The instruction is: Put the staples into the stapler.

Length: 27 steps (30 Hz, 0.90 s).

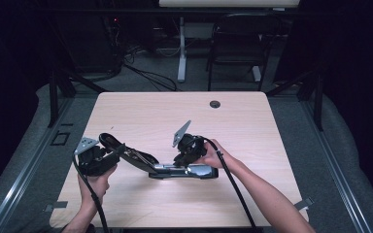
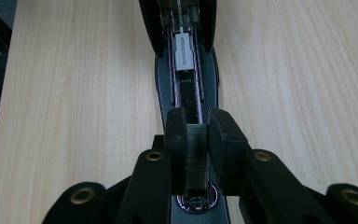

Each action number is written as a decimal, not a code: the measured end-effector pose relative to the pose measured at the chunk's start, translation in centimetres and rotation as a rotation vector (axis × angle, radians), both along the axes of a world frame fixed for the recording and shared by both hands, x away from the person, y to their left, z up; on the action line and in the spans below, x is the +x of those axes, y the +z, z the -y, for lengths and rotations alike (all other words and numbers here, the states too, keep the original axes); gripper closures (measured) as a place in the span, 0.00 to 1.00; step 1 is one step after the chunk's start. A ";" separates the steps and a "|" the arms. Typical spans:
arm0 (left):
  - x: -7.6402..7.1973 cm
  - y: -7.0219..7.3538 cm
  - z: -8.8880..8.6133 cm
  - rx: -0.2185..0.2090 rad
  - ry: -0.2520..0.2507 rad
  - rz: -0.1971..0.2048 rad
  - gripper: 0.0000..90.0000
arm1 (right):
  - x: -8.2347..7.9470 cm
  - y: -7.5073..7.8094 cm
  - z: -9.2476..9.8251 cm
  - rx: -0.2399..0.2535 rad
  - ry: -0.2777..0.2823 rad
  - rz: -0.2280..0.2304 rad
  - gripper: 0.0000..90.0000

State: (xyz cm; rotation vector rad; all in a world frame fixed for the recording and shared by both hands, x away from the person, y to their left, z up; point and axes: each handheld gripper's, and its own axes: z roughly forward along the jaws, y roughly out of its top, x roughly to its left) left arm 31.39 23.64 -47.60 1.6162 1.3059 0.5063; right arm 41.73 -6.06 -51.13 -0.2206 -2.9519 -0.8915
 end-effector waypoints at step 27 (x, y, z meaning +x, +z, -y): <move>0.0 -0.1 0.1 0.003 -0.003 -0.003 0.65 | 0.0 -0.4 0.1 -0.040 0.063 0.016 0.87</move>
